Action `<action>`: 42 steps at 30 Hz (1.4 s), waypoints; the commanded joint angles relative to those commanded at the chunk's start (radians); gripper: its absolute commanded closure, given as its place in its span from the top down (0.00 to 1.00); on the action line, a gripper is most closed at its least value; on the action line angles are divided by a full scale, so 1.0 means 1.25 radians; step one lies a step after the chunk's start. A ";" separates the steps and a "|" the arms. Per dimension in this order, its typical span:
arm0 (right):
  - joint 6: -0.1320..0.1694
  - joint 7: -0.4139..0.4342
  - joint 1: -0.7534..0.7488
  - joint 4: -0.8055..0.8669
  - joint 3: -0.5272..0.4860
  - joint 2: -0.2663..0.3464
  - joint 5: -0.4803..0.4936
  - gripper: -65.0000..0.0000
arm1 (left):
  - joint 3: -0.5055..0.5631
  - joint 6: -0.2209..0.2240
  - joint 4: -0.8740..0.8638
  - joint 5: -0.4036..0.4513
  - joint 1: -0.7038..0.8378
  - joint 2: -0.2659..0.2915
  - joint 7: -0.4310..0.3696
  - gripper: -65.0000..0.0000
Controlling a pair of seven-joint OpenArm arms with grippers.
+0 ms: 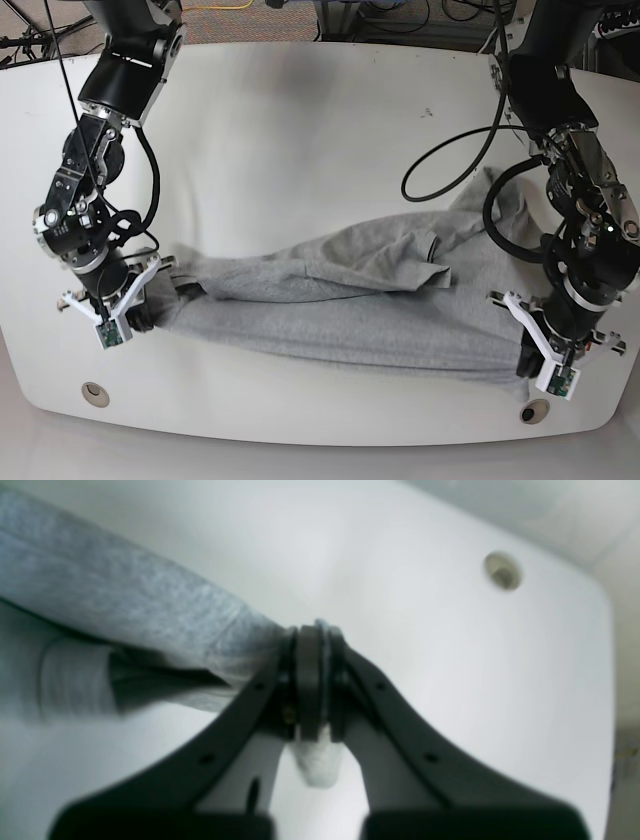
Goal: Fold the T-shirt properly
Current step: 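Lift the T-shirt with both grippers and swing it across the table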
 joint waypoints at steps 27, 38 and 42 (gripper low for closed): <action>0.004 -0.056 0.589 -0.212 -0.199 0.166 0.001 0.00 | -0.001 0.006 -0.065 0.036 -0.392 -0.042 0.002 0.00; 0.004 -0.060 0.652 -0.233 -0.273 0.187 0.009 0.00 | -0.002 0.004 -0.110 0.034 -0.426 -0.042 0.002 0.00; 0.004 -0.071 0.638 -0.227 -0.273 0.185 0.009 0.00 | -0.007 0.004 -0.110 0.034 -0.381 -0.042 0.002 0.00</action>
